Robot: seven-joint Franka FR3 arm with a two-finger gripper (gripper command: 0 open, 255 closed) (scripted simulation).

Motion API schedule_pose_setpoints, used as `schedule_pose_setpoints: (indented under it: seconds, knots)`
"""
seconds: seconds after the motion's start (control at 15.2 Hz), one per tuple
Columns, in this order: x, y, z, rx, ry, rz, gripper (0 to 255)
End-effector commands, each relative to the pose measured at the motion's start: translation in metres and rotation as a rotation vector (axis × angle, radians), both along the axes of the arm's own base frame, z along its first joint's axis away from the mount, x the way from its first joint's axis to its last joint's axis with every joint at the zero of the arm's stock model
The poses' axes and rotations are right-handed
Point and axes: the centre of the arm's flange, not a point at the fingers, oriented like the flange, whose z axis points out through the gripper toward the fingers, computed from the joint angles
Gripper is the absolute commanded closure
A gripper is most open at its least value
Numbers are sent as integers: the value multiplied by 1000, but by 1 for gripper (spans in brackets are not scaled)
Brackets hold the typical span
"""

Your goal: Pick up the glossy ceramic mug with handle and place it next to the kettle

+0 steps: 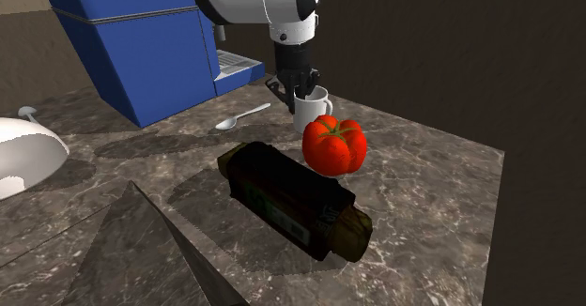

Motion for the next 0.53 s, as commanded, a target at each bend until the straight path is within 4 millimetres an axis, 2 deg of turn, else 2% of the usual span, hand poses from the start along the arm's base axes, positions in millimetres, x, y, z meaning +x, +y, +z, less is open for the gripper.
schedule_pose_setpoints:
  seconds: [0.0,0.46]
  knots:
    - [0,0,10,0,0,0,255]
    - [0,0,47,0,0,0,255]
